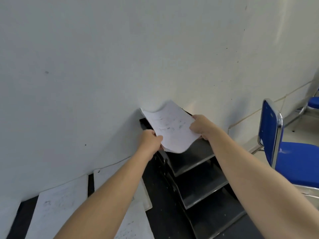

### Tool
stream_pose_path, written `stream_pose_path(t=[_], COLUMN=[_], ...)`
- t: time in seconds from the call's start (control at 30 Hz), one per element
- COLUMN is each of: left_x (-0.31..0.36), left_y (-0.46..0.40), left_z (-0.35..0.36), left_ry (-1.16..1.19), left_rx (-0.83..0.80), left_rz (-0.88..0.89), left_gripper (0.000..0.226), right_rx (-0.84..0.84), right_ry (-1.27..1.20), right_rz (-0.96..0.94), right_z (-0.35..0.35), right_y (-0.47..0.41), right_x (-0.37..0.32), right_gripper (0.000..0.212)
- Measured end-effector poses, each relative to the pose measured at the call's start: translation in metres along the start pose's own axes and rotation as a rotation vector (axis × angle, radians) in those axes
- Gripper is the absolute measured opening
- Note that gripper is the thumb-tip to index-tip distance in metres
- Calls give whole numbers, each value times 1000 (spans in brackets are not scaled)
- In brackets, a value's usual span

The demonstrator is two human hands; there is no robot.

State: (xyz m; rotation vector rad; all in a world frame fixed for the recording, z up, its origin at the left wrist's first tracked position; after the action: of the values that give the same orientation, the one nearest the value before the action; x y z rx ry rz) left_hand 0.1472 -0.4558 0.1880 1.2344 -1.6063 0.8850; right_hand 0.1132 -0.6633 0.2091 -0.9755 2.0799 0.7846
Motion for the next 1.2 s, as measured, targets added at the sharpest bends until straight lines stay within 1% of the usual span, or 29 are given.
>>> stream_pose_path(t=[0.17, 0.27, 0.33, 0.37, 0.43, 0.53, 0.6, 0.67, 0.73, 0.77, 0.83, 0.87, 0.93, 1.0, 1.07, 1.13, 1.2], left_x=[-1, 5, 10, 11, 14, 18, 19, 18, 13, 10, 8, 6, 4, 2, 1, 5, 15], left_y=[-1, 0, -3, -5, -12, -16, -18, -16, -16, -15, -16, -17, -17, -16, -15, -12, -9], left_z=[24, 32, 35, 36, 38, 43, 47, 48, 50, 51, 55, 58, 64, 68, 67, 59, 46], left_ry=[-43, -96, -181, -250, -457, -802, -999, -1250, -1440, -1484, -1492, -1473, -1417, -1363, -1325, -1269, -1159], left_rx=[-119, -191, -224, -235, -276, -292, -287, -278, -265, -256, -249, -278, -398, -486, -490, -446, -374], left_rz=[-127, -178, -197, -198, -171, -89, -15, 50, 121, 154, 221, 237, 201, 146, 158, 253, 375], left_gripper=[16, 20, 22, 21, 12, 16, 18, 23, 24, 26, 33, 34, 35, 34, 36, 44, 50], right_rx=[-102, -81, -49, -37, -8, 62, 101, 143, 219, 260, 289, 248, 133, 79, 91, 113, 151], right_ry=[137, 210, 271, 310, 398, 491, 590, 773, 988, 1062, 1133, 1132, 1052, 980, 982, 982, 952], right_rz=[154, 175, 149, 118, 43, -42, -92, -149, -215, -243, -286, -281, -223, -183, -175, -183, -207], right_z=[-15, -20, -21, -19, -16, -8, -5, -1, 4, 7, 15, 19, 26, 29, 30, 32, 35], right_y=[-6, -6, -5, -6, -8, -14, -13, -11, -10, -11, -14, -16, -17, -16, -13, -11, -4], right_x=[8, 12, 15, 16, 16, 20, 21, 23, 25, 26, 30, 33, 39, 44, 43, 36, 20], right_gripper=[60, 52, 49, 48, 46, 52, 42, 27, 24, 24, 29, 30, 29, 32, 33, 32, 30])
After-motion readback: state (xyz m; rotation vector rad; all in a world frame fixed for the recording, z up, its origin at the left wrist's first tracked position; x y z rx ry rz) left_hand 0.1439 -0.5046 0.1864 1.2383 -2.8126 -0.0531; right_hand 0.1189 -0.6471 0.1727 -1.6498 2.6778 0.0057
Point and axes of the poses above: each hand's wrist, its own y-axis away from the middle knuckle, its own z-axis out of the palm, x = y × z, the point moved 2 cm from there along -y, towards the middle knuckle, and after that the axes turned 5 degrees about z, right-handed, at the moved point
